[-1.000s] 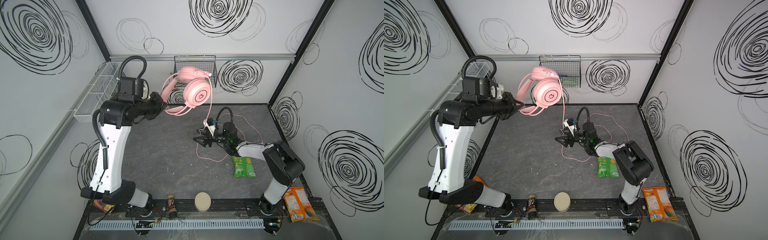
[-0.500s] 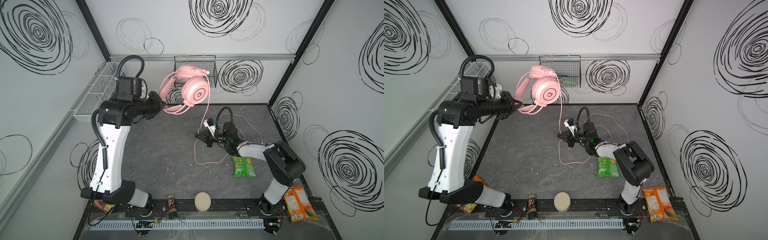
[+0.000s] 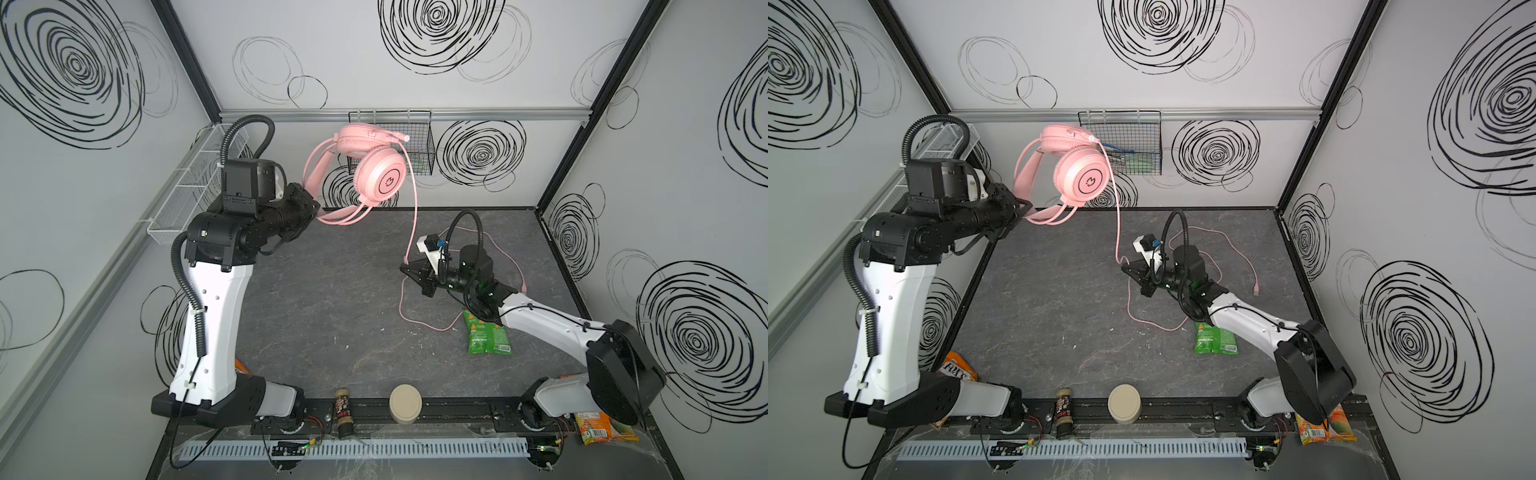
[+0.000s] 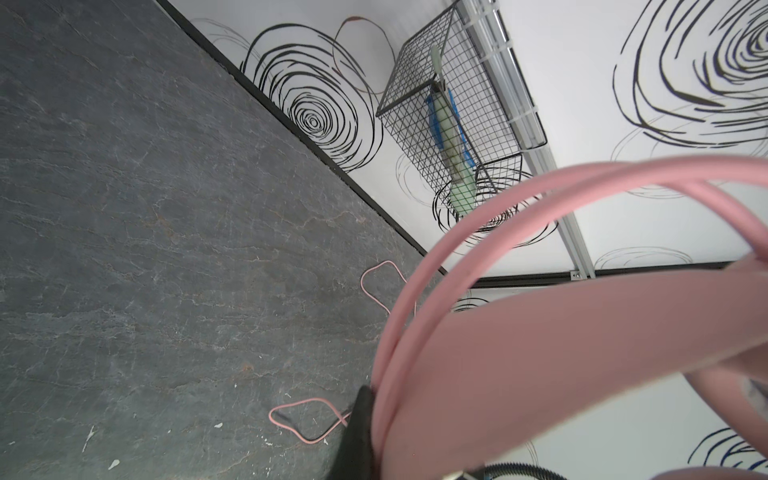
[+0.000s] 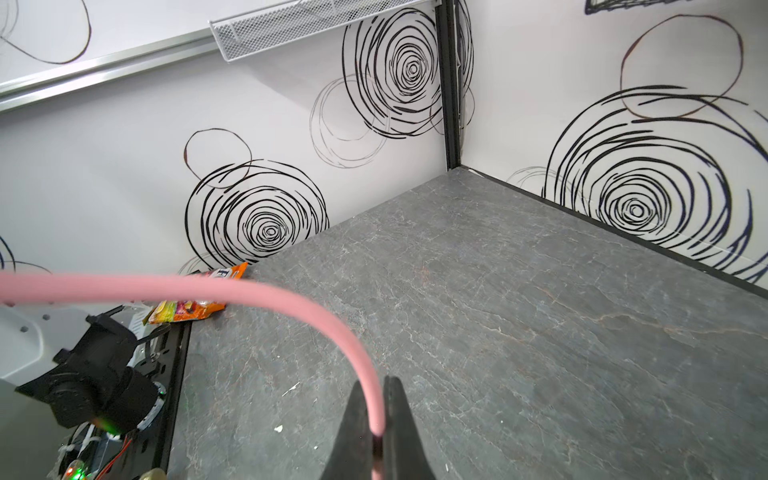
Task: Wrap the headphones
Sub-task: 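Grasp the pink cable with the right gripper below the headset, then lift the cable high with the right gripper while the left gripper lowers the headset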
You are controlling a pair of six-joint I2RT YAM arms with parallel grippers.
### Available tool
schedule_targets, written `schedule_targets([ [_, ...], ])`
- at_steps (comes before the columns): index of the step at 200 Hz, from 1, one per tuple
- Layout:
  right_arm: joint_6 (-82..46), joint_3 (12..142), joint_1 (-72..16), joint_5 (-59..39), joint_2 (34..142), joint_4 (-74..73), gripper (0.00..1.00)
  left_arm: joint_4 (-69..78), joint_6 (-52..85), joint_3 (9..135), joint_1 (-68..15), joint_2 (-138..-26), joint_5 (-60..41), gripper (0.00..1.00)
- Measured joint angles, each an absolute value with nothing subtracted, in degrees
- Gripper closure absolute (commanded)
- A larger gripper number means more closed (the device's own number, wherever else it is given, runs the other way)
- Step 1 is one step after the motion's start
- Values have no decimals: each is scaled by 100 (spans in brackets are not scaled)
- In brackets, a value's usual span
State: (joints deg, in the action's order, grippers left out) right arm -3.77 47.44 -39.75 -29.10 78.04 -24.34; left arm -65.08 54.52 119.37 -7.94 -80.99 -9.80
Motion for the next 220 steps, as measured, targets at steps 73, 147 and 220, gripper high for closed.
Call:
schedule_targets([
  [73,600,5238,-4716,-1184,5356,847,100,-6106,5017,11502,32,-8097,-467,100],
  [147,2268,6980,-5557,1719,5387,2641,100,-6047,3662,11483,60,-8108,1079,100],
  [220,3835,8217,-5638,2904,6191,2311,100,-5677,2786,10676,-886,-8042,2777,100],
])
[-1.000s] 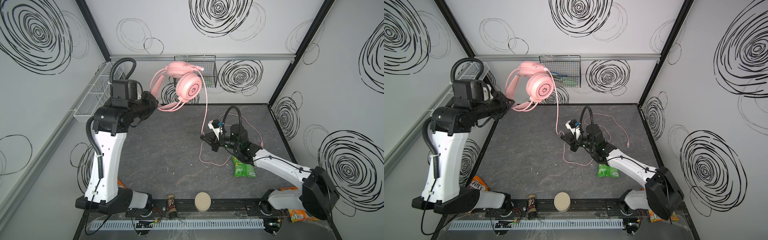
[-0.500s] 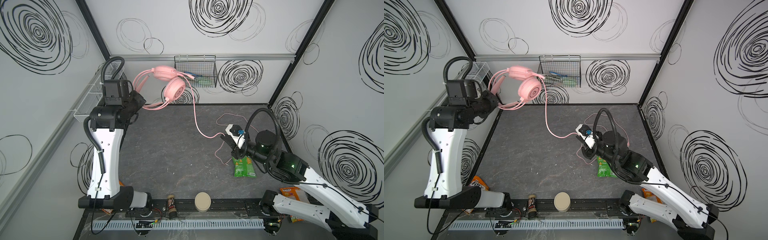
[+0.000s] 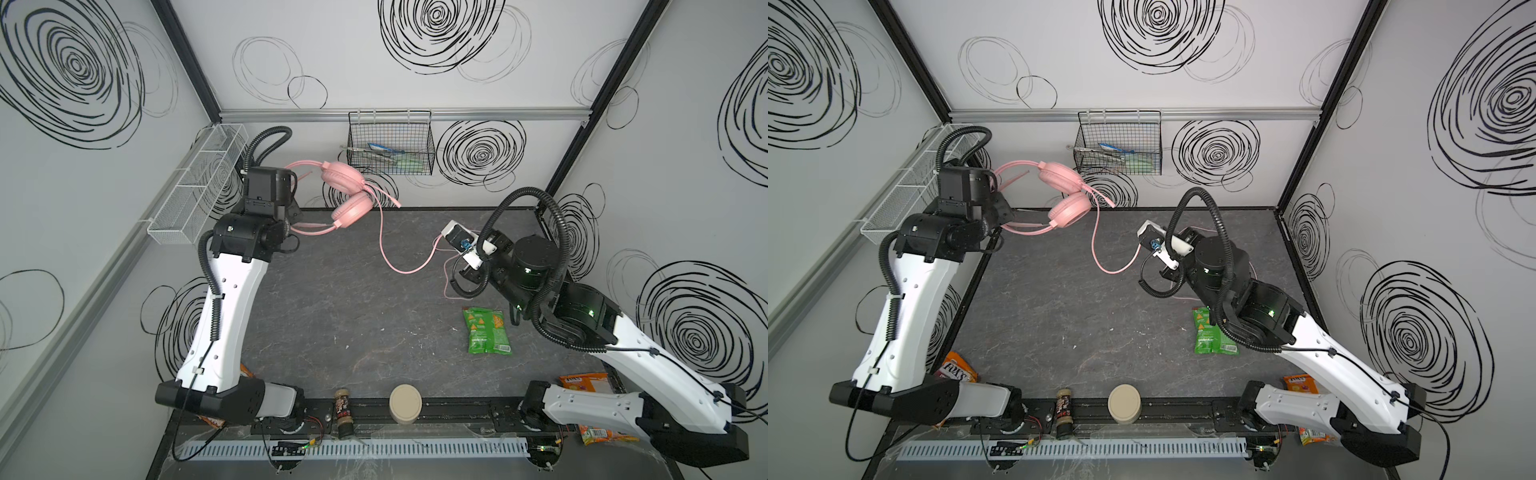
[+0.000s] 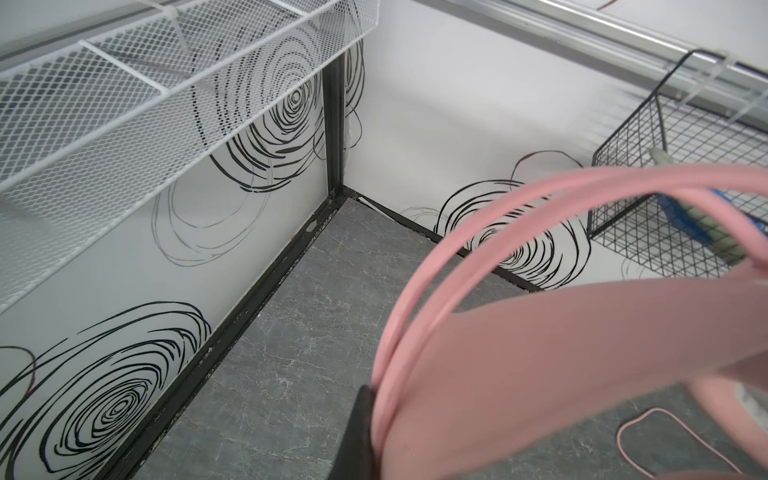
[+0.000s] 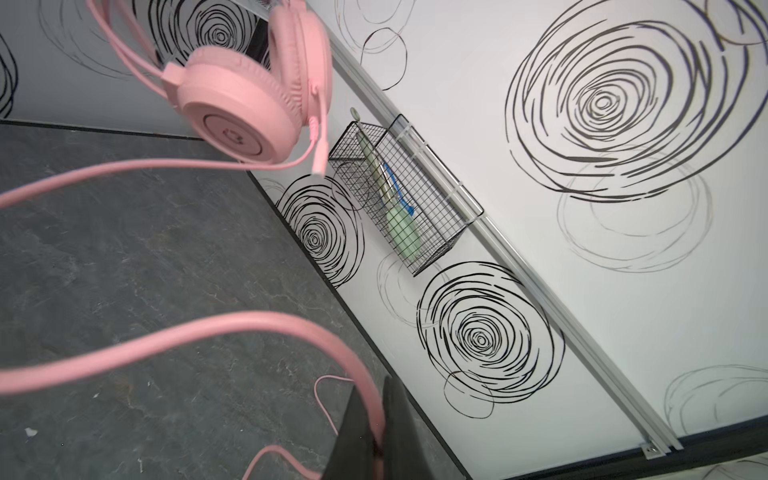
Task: Wrap the headphones
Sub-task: 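Lift the cable high with the right gripper while the left gripper lowers the headset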
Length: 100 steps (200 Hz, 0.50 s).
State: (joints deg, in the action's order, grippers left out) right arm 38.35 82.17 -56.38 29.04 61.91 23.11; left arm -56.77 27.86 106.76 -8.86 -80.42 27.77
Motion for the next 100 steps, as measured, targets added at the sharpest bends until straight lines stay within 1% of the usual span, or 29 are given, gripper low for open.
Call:
schedule_targets([
  [16,3861,8431,-5290,2801,6309,2241,100,-5634,2724,10562,-878,-8042,2786,100],
  [45,3704,8420,-4158,2429,6324,2174,100,-5531,2720,10530,-790,-8029,2770,100],
  [64,3538,8425,-3769,2333,6427,2130,100,-5485,2720,10530,-801,-7970,2722,100],
  [78,3315,8517,-3564,2193,6650,2104,100,-5446,2720,10495,-858,-7891,2705,100],
  [100,2768,8965,-3109,1841,7303,2123,100,-5398,2718,10368,-967,-7701,2646,100],
])
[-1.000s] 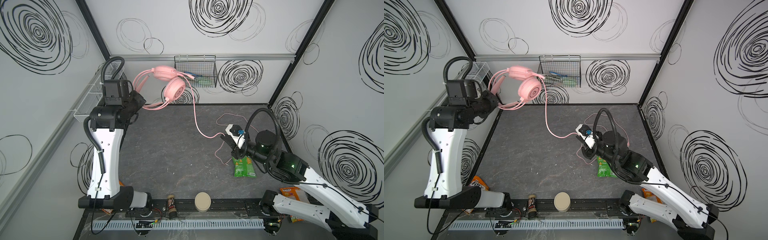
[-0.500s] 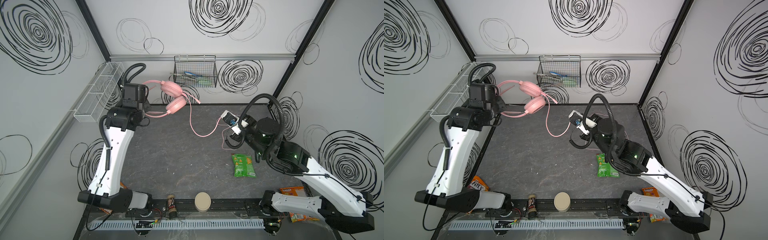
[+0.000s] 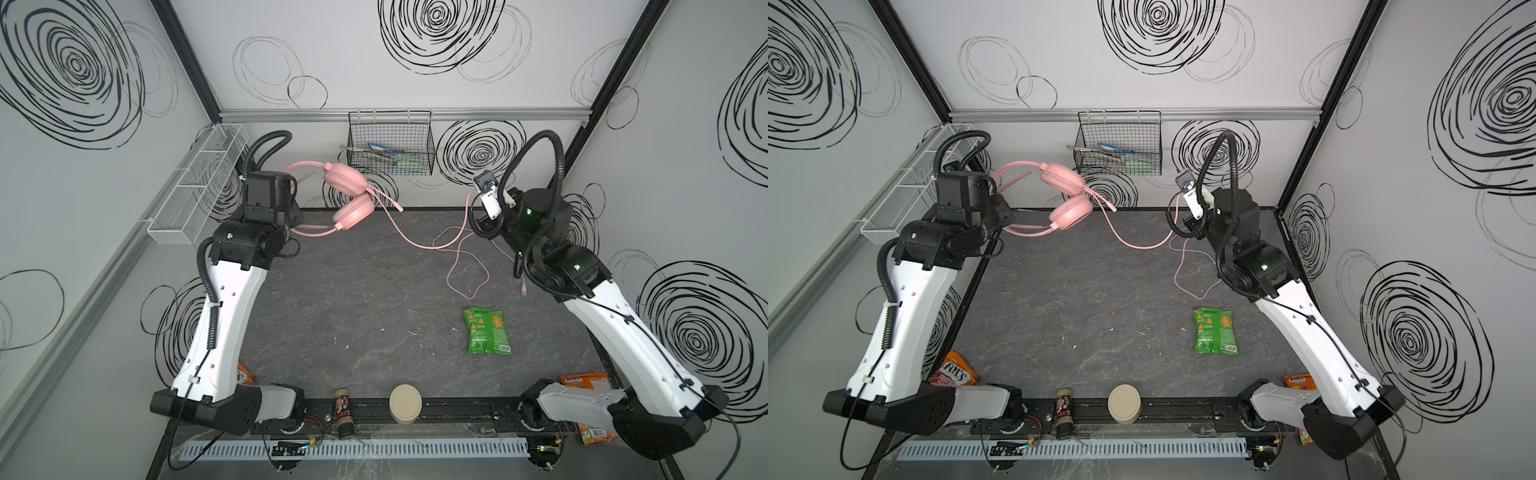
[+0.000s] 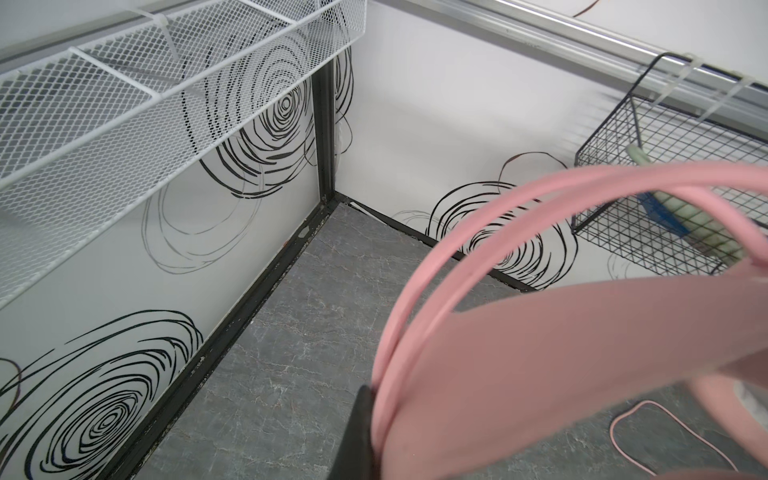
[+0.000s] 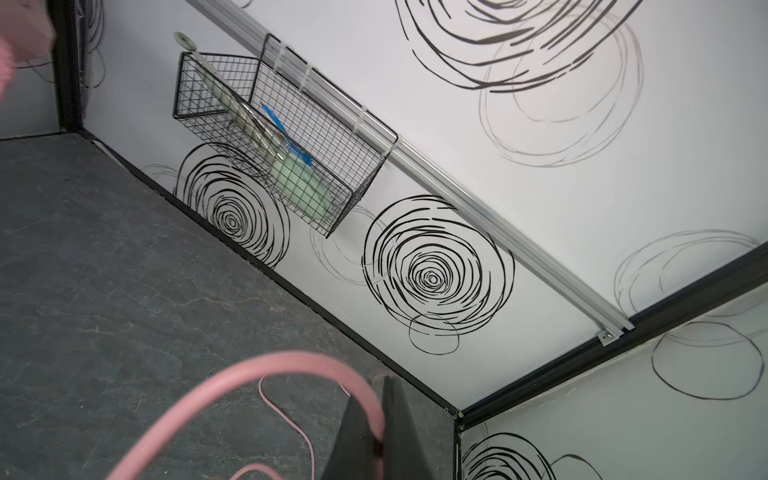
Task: Wrap the headphones
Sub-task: 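Lift the cable high with the right gripper while the left gripper lowers the headset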
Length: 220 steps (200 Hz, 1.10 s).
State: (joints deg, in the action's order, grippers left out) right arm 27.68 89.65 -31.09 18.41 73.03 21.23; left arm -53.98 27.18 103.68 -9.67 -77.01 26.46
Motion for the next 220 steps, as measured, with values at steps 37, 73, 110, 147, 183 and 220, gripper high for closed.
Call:
schedule_targets([
  [37,2165,9699,-2775,1721,8077,2252,100,-5395,2613,10339,-1092,-7529,2620,100],
  [73,1949,10471,-2856,1704,8364,2303,100,-5288,2469,10101,-1295,-7387,2626,100],
  [110,1835,11037,-2928,1767,8611,2300,100,-5107,2126,9568,-1811,-7203,2453,100],
  [147,1636,11644,-2943,1780,9266,2449,100,-5074,1678,9327,-2224,-7008,2152,100],
  [183,1302,12794,-2952,1734,10289,3063,100,-4928,1424,9214,-2587,-6766,1756,100],
  [220,1063,13651,-2969,1741,11019,3612,100,-4521,1190,8807,-3140,-6604,1463,100],
])
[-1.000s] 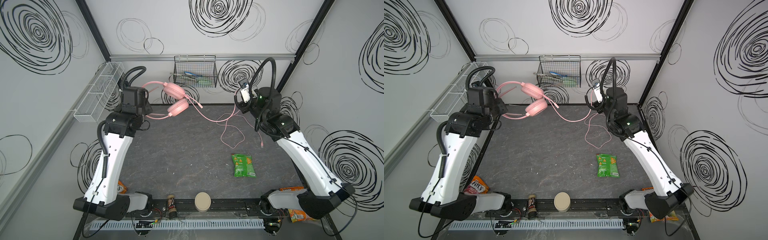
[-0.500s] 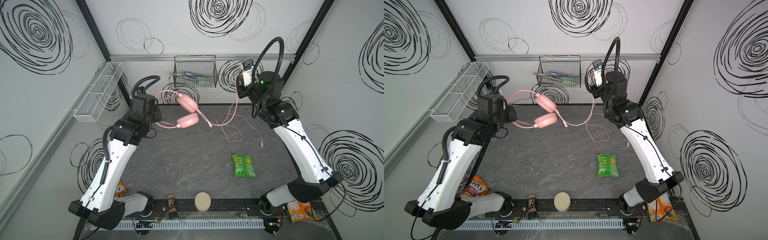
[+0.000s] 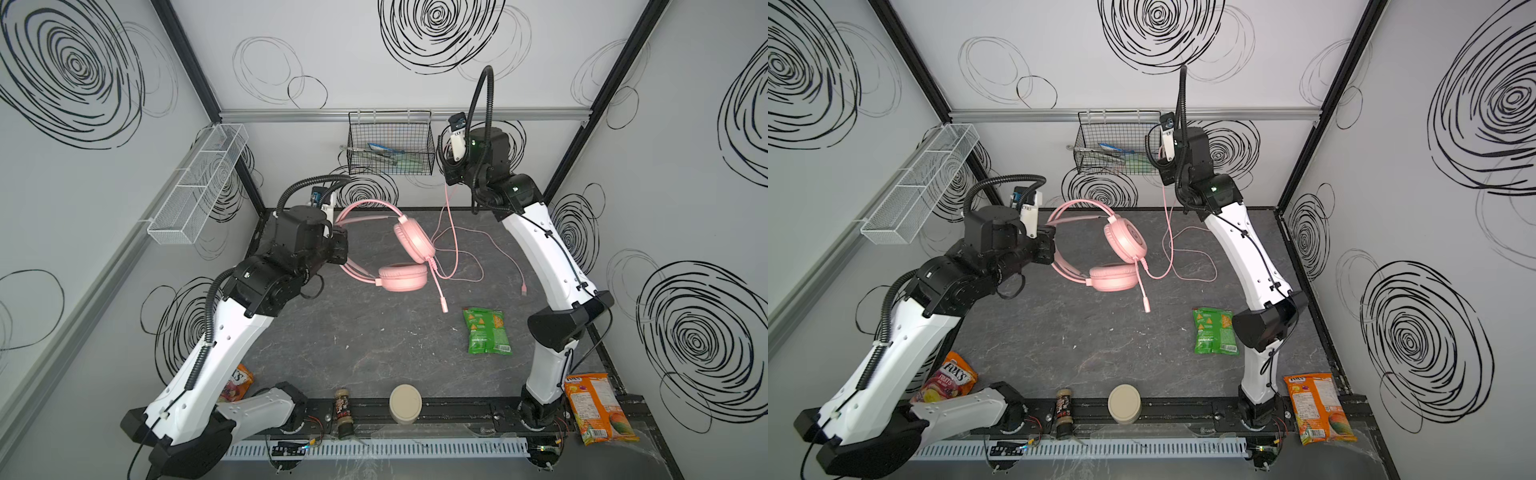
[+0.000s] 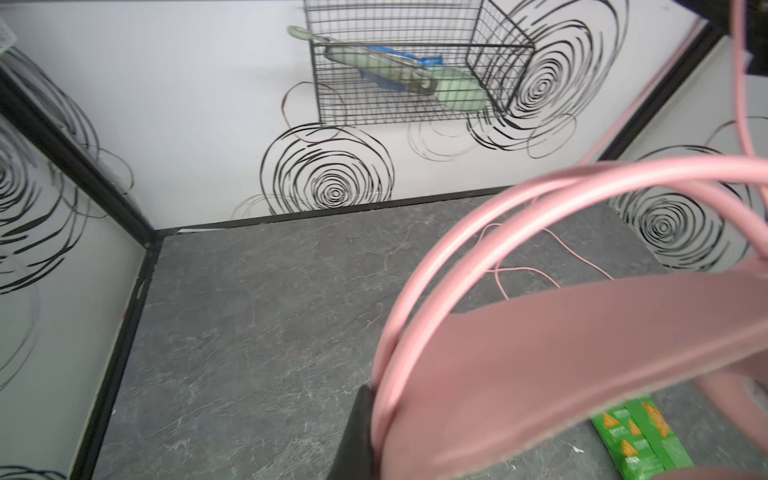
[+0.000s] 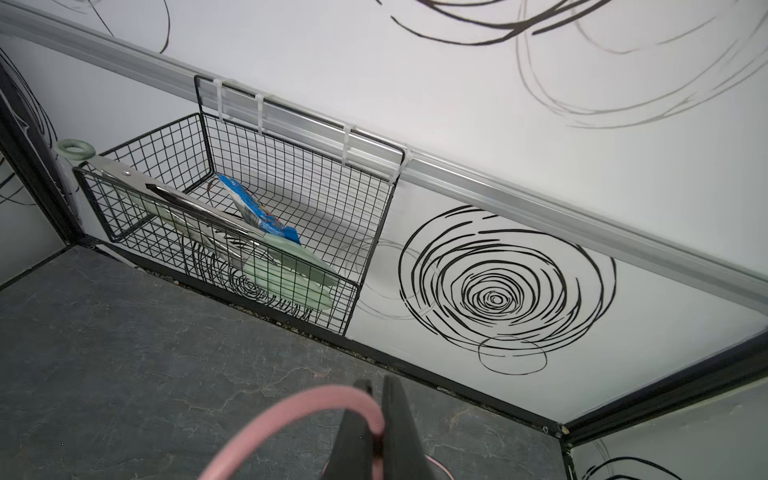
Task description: Wrap the headphones
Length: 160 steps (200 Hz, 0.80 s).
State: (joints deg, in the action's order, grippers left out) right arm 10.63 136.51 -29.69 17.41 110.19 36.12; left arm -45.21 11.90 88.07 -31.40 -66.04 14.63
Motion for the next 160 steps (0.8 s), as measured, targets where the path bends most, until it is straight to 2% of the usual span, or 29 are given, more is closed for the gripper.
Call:
schedule_targets([
  [29,956,13968,-2978,1732,11187,3809,100,-4449,1024,8471,-3500,-6602,1441,100],
  [79,871,14035,-3183,1712,11196,3896,100,-4381,1100,8329,-3625,-6722,1435,100],
  [160,637,14031,-3321,1387,11268,3997,100,-3441,2217,7437,-3688,-6361,722,100],
])
